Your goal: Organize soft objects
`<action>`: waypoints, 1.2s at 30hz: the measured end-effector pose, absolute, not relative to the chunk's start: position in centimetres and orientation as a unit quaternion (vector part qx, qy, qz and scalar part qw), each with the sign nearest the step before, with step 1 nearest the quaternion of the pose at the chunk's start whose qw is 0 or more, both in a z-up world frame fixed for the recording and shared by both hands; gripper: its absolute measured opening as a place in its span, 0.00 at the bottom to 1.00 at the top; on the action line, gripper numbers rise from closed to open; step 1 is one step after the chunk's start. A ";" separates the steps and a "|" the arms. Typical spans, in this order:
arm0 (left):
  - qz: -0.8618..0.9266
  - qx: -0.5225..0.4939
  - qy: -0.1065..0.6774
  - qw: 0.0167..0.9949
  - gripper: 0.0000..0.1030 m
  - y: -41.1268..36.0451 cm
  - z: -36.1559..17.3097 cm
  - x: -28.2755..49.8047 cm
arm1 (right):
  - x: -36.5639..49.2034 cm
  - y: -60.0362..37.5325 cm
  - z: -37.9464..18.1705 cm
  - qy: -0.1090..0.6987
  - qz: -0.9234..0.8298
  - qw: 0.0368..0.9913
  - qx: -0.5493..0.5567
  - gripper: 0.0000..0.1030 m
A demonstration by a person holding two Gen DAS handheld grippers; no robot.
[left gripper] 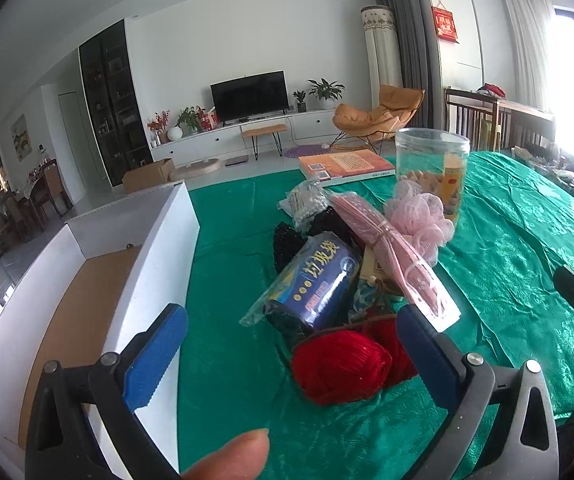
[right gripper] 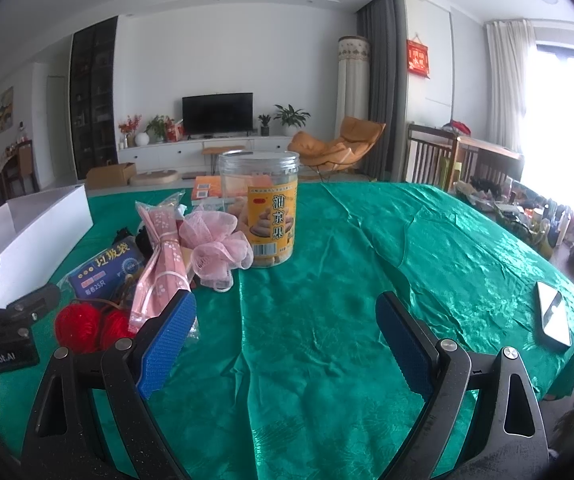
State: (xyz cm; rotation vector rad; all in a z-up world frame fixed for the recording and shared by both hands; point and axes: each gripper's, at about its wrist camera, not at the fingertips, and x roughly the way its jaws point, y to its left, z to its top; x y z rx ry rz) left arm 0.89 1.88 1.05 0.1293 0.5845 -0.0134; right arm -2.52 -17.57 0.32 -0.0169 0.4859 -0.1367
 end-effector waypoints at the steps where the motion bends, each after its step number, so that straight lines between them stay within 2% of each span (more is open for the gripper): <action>1: -0.005 0.058 0.287 0.956 1.00 2.6 1.3 1.1 | -2.5 -17.5 0.3 0.241 -0.068 0.968 -0.007 0.90; 8: 0.008 0.042 0.298 0.954 1.00 5.4 1.4 1.8 | -2.3 -17.7 -0.1 0.244 -0.067 0.967 0.001 0.90; 36: -0.017 0.041 0.312 0.949 1.00 3.8 0.9 1.3 | -1.8 -18.0 -0.4 0.266 -0.049 0.963 0.018 0.90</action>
